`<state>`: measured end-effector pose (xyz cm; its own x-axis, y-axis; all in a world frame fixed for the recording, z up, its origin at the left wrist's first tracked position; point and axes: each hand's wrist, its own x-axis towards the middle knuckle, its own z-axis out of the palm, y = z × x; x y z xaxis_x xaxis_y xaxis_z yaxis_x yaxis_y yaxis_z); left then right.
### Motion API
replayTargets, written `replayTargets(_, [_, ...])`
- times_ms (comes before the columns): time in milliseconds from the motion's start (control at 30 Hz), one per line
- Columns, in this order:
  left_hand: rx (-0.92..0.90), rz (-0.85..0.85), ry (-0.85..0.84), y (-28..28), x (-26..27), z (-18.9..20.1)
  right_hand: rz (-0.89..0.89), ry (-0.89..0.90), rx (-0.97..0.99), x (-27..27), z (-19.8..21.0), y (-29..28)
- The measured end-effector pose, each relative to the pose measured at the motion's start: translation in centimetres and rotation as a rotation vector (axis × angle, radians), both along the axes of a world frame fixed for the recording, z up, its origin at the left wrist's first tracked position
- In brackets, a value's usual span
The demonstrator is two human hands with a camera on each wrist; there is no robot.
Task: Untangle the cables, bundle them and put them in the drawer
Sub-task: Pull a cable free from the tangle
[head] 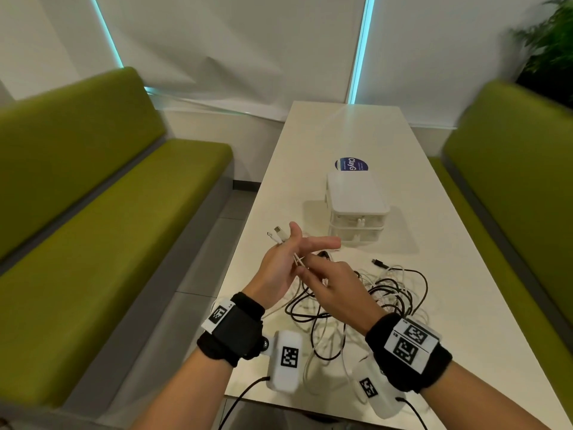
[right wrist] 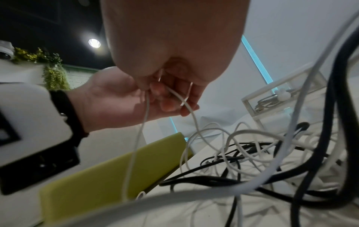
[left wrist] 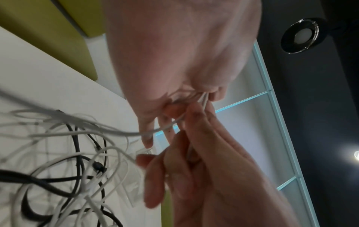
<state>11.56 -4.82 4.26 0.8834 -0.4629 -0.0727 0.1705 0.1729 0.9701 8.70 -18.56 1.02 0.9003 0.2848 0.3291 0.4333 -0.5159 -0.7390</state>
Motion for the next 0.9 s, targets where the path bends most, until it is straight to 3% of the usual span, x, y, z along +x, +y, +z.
replayTargets(267, [0.142, 0.027, -0.047, 0.3, 0.1, -0.4, -0.003, -0.092, -0.068, 0.0, -0.5, 0.1])
replayTargets(400, [0.147, 0.005, -0.029, 0.2, 0.1, -0.6, 0.033, -0.024, -0.091, 0.1, -1.3, -0.1])
replayTargets(533, [0.064, 0.011, 0.021, 0.1, -0.2, -1.1, 0.061, 0.012, -0.11, 0.2, -1.3, -0.2])
replayTargets(667, [-0.139, 0.101, 0.069, 0.2, -0.2, -1.4, 0.07, 0.035, -0.176, 0.7, -0.6, -0.8])
replayTargets(800, [-0.281, 0.295, -0.032, 0.4, 0.0, -0.8, 0.009, 0.014, -0.279, 1.8, -0.7, -1.6])
replayTargets(900, [-0.276, 0.308, -0.071, 1.7, 0.5, 0.5, -0.059, 0.083, -0.328, 2.7, -1.2, -3.1])
